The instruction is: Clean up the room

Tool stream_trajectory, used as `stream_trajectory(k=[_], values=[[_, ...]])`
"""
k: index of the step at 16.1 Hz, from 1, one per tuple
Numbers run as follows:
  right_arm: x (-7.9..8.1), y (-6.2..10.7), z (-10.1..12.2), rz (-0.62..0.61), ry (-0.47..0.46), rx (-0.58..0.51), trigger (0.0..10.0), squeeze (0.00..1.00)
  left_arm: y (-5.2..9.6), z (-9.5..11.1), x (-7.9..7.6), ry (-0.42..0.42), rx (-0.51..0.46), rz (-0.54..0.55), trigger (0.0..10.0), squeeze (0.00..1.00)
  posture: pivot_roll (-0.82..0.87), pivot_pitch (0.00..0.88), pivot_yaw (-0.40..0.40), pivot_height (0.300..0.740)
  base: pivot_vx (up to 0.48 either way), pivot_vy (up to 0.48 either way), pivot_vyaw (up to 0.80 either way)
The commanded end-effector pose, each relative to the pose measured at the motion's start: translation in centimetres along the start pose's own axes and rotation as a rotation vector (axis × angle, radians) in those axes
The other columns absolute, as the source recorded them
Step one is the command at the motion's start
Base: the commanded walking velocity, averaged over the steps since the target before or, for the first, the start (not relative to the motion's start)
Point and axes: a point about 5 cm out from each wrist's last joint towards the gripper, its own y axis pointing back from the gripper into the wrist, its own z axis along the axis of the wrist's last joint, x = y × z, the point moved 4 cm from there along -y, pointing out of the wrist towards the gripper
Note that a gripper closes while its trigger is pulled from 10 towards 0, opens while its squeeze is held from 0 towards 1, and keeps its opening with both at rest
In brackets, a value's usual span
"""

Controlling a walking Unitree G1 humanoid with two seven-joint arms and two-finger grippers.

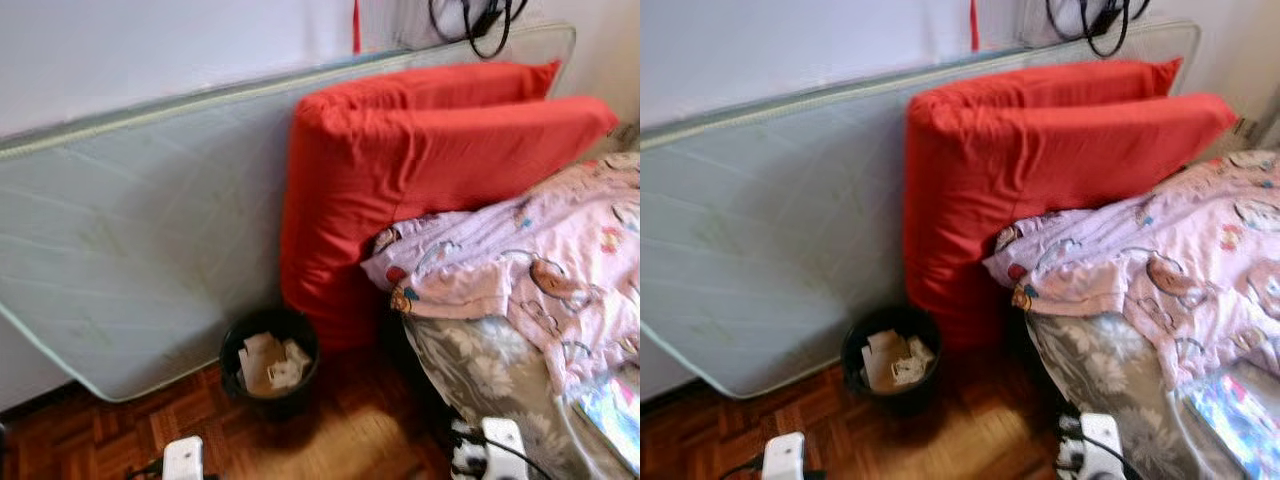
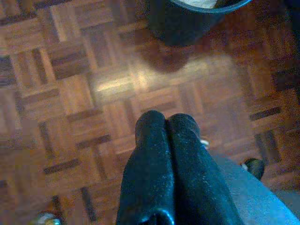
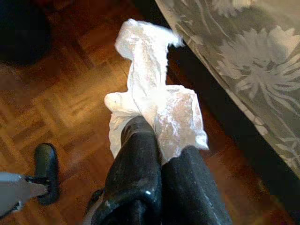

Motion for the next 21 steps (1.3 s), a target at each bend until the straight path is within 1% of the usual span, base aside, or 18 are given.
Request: stream_trajectory(k=[1, 12, 16, 17, 21], values=[[-0.47, 0.1, -0.32, -0.012, 0.005, 0.01, 10.0, 0.0, -0.06, 0.17, -0.23, -0.005, -0.005, -0.003, 10.0, 0.0, 0.06, 0.0, 0.031, 0.74, 0.0, 0.307, 0.0], [-0.47, 0.1, -0.28, -0.01, 0.007, 0.009, 10.0, 0.0, 0.0, -0.08, -0.07, 0.003, 0.001, 0.003, 10.0, 0.0, 0.06, 0.0, 0.031, 0.74, 0.0, 0.311, 0.0], [-0.45, 0.11, -0.28, -0.006, 0.012, 0.008, 10.0, 0.0, -0.01, 0.0, -0.1, -0.003, -0.004, 0.004, 10.0, 0.0, 0.06, 0.0, 0.029, 0.74, 0.0, 0.0, 0.0], [-0.39, 0.11, -0.21, 0.003, 0.028, 0.006, 10.0, 0.0, -0.01, 0.05, -0.13, 0.001, -0.008, 0.003, 10.0, 0.0, 0.06, 0.0, 0.028, 0.74, 0.0, 0.0, 0.0], [-0.37, 0.12, -0.2, 0.007, 0.021, 0.002, 10.0, 0.0, -0.02, 0.04, -0.19, 0.019, -0.009, 0.007, 10.0, 0.0, 0.06, 0.0, 0.026, 0.74, 0.0, 0.0, 0.7]])
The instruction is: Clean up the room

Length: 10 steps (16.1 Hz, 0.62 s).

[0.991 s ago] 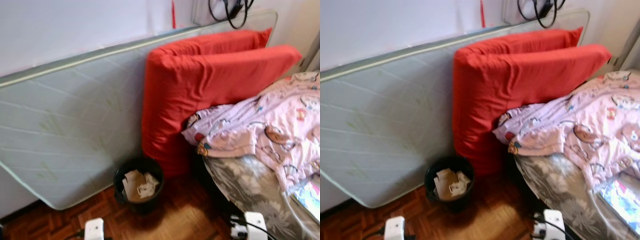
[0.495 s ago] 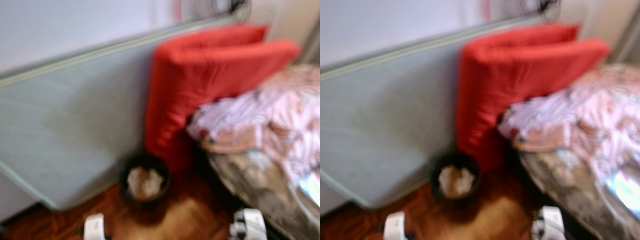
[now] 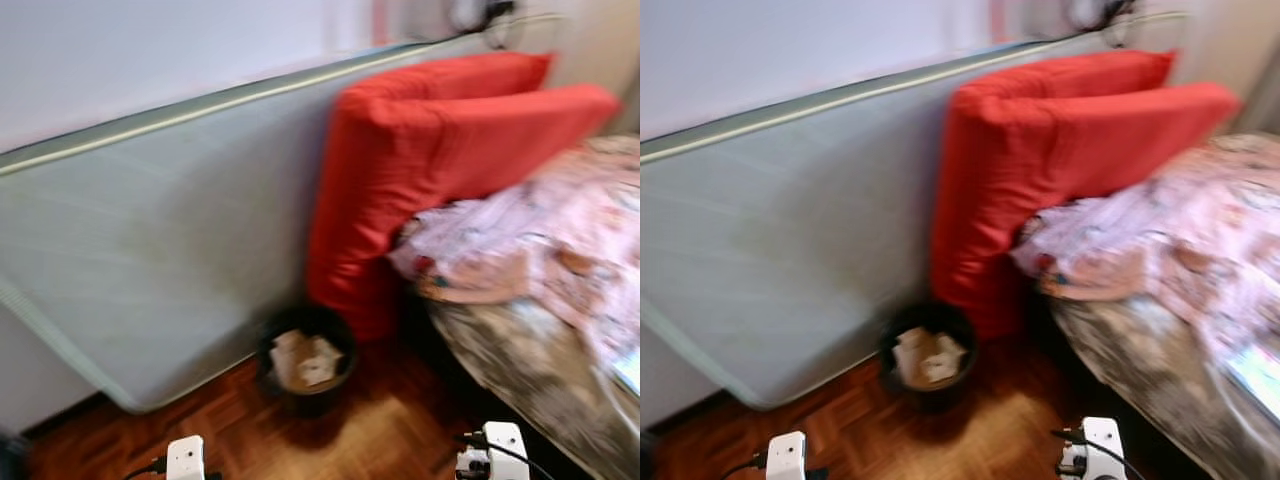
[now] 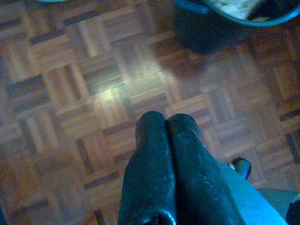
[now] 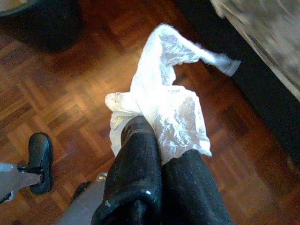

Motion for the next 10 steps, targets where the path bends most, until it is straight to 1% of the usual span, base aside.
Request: stream_trajectory(k=[1, 9, 10], values=[[0.07, -0.05, 0.47, 0.005, 0.003, -0.014, 10.0, 0.0, 0.06, -0.14, 0.32, 0.001, 0.004, 0.011, 10.0, 0.0, 0.06, 0.0, 0.024, 0.74, 0.0, 0.0, 0.8], [-0.03, -0.05, 0.59, 0.005, 0.012, -0.015, 10.0, 0.0, -0.01, 0.02, 0.0, 0.018, -0.004, 0.013, 10.0, 0.0, 0.06, 0.0, 0.015, 0.74, 0.0, 0.0, 0.8], [-0.05, -0.05, 0.62, 0.004, 0.011, -0.017, 10.0, 0.0, -0.02, 0.07, 0.0, 0.02, -0.005, 0.014, 10.0, 0.0, 0.06, 0.0, 0.014, 0.74, 0.0, 0.0, 0.0]])
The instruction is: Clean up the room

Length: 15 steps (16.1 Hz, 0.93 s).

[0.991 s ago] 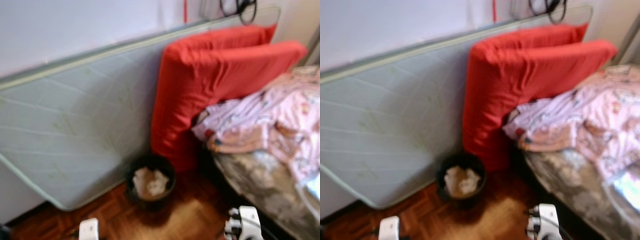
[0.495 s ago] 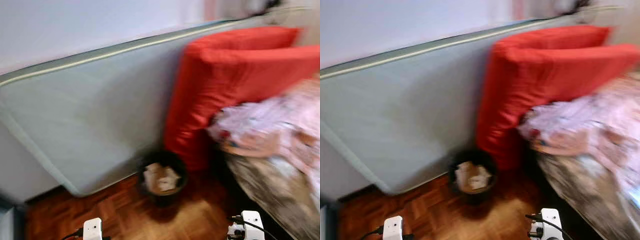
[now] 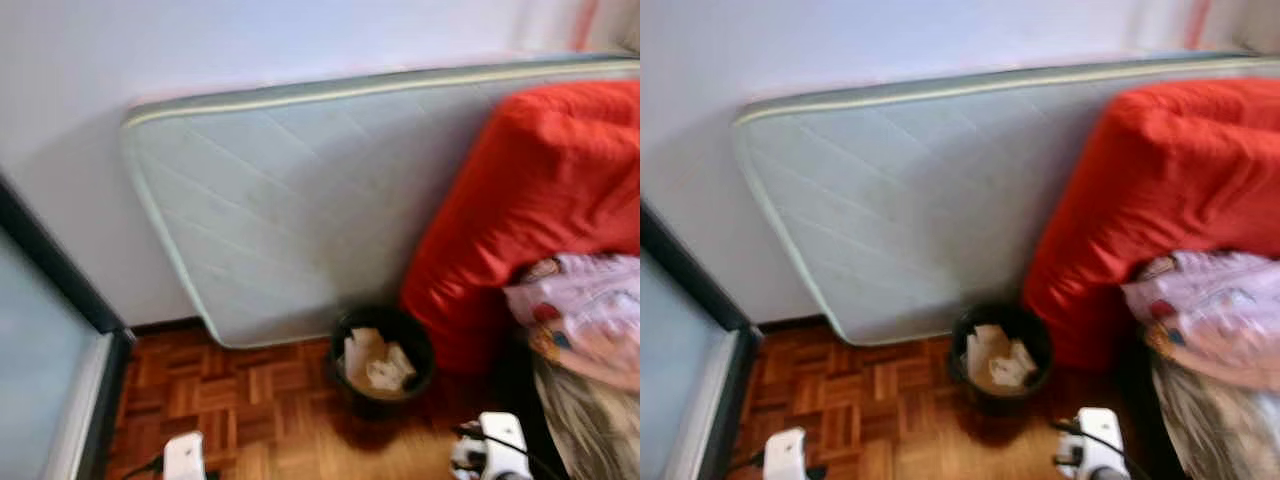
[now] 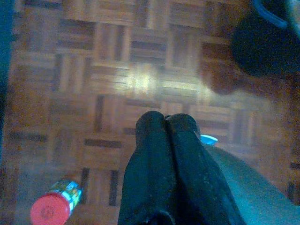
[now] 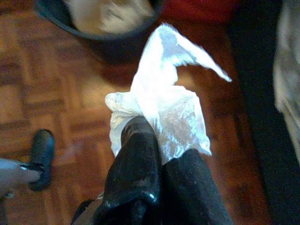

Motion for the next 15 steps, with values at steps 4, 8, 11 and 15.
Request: stream_trajectory(k=[4, 8, 11, 15], values=[[-0.78, 0.21, -0.61, -0.022, -0.019, 0.01, 10.0, 0.0, -0.02, -0.03, -0.32, 0.004, -0.003, -0.006, 10.0, 0.0, 0.06, 0.0, 0.011, 0.74, 0.0, 0.0, 0.0], [-0.79, 0.21, -0.52, -0.023, -0.024, 0.004, 10.0, 0.0, -0.03, -0.02, -0.39, 0.007, -0.003, -0.007, 10.0, 0.0, 0.06, 0.0, 0.009, 0.74, 0.0, 0.0, 0.0], [-0.72, 0.2, -0.48, -0.017, -0.007, 0.004, 10.0, 0.0, -0.02, -0.02, -0.33, 0.006, -0.003, -0.004, 10.0, 0.0, 0.06, 0.0, 0.01, 0.74, 0.082, 0.0, 0.0], [-0.69, 0.2, -0.48, -0.015, -0.016, 0.002, 10.0, 0.0, -0.02, -0.04, -0.31, 0.006, -0.002, -0.004, 10.0, 0.0, 0.07, 0.0, 0.007, 0.74, 0.25, 0.0, 0.46]])
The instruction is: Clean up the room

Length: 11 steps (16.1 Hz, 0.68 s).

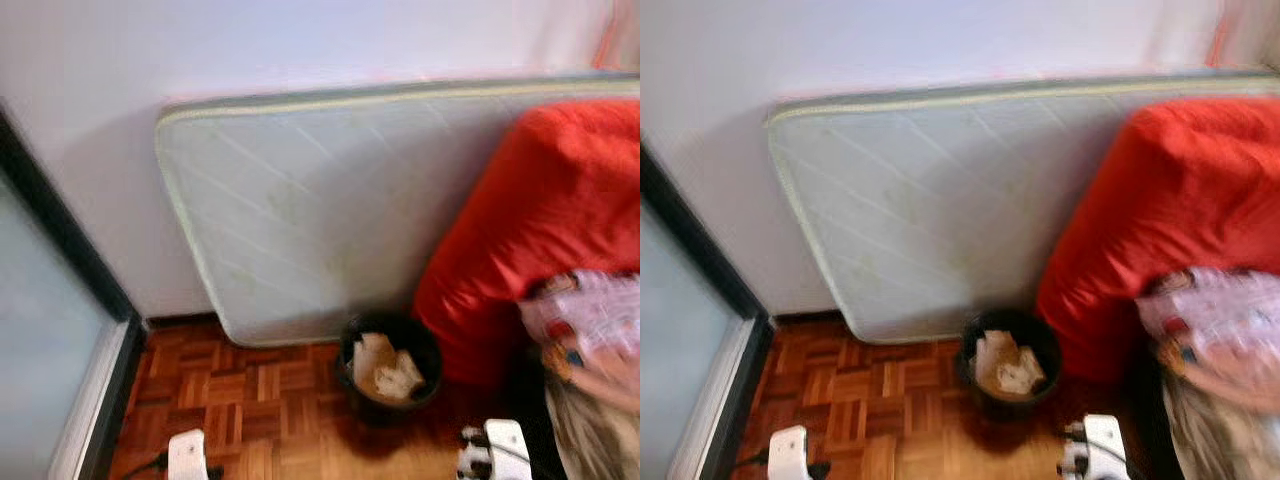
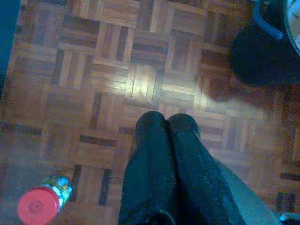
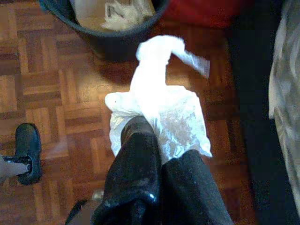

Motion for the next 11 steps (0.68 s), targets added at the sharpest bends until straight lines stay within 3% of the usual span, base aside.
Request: stream_trajectory(k=[1, 9, 11], values=[[0.14, -0.07, 0.54, 0.003, -0.009, -0.02, 10.0, 0.0, 0.07, -0.24, 0.35, 0.0, 0.01, 0.011, 10.0, 0.0, 0.07, 0.0, 0.007, 0.74, 0.251, 0.0, 0.0], [0.21, -0.08, 0.62, 0.01, -0.001, -0.022, 10.0, 0.0, 0.04, -0.15, 0.25, -0.001, 0.008, 0.011, 10.0, 0.0, 0.06, 0.0, 0.007, 0.74, 0.254, 0.0, 0.0], [0.23, -0.07, 0.68, 0.015, 0.01, -0.025, 10.0, 0.0, 0.05, -0.2, 0.25, -0.001, 0.009, 0.01, 10.0, 0.0, 0.06, 0.0, 0.007, 0.74, 0.255, 0.0, 0.8]])
